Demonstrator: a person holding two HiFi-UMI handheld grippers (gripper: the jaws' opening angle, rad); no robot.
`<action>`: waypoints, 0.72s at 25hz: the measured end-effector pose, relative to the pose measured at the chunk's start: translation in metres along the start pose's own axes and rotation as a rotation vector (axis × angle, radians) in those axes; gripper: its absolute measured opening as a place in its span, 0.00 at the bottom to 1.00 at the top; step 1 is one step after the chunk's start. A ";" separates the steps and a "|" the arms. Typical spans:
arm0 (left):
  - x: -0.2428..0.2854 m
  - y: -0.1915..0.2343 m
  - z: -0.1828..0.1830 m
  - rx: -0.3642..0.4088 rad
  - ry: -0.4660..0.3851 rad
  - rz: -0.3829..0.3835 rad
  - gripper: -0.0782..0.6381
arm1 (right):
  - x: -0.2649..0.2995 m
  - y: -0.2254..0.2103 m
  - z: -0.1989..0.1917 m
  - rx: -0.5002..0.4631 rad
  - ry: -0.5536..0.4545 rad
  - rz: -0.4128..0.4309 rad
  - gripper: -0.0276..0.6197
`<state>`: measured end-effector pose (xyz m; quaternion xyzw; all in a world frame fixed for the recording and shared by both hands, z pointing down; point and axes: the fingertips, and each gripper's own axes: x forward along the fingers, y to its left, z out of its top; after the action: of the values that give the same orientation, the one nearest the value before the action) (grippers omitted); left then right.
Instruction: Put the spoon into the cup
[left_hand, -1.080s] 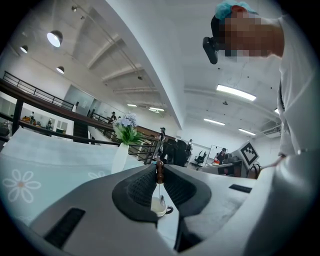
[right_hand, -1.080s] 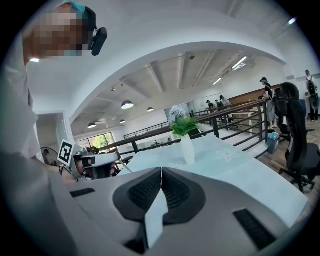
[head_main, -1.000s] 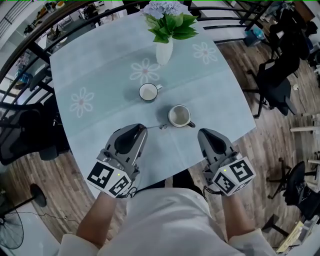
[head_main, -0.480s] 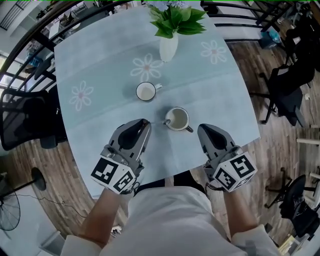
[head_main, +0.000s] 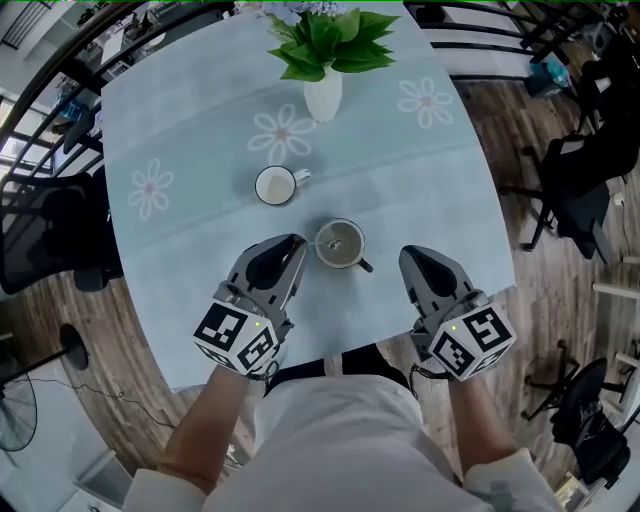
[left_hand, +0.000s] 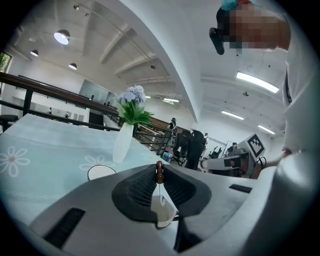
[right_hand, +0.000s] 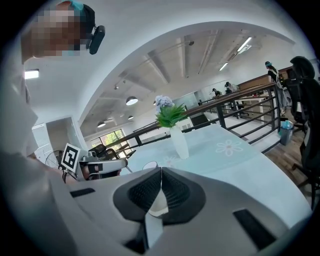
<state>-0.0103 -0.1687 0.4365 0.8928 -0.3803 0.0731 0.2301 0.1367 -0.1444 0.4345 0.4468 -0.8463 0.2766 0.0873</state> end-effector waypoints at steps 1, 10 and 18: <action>0.004 0.000 -0.004 -0.003 0.006 0.001 0.19 | 0.000 -0.003 -0.002 0.004 0.005 -0.001 0.08; 0.024 0.009 -0.035 -0.029 0.048 0.010 0.19 | 0.004 -0.019 -0.025 0.035 0.038 -0.003 0.08; 0.038 0.018 -0.060 -0.071 0.064 0.014 0.19 | 0.010 -0.025 -0.040 0.044 0.059 0.002 0.08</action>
<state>0.0063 -0.1759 0.5071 0.8785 -0.3815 0.0897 0.2732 0.1469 -0.1407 0.4812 0.4397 -0.8374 0.3084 0.1018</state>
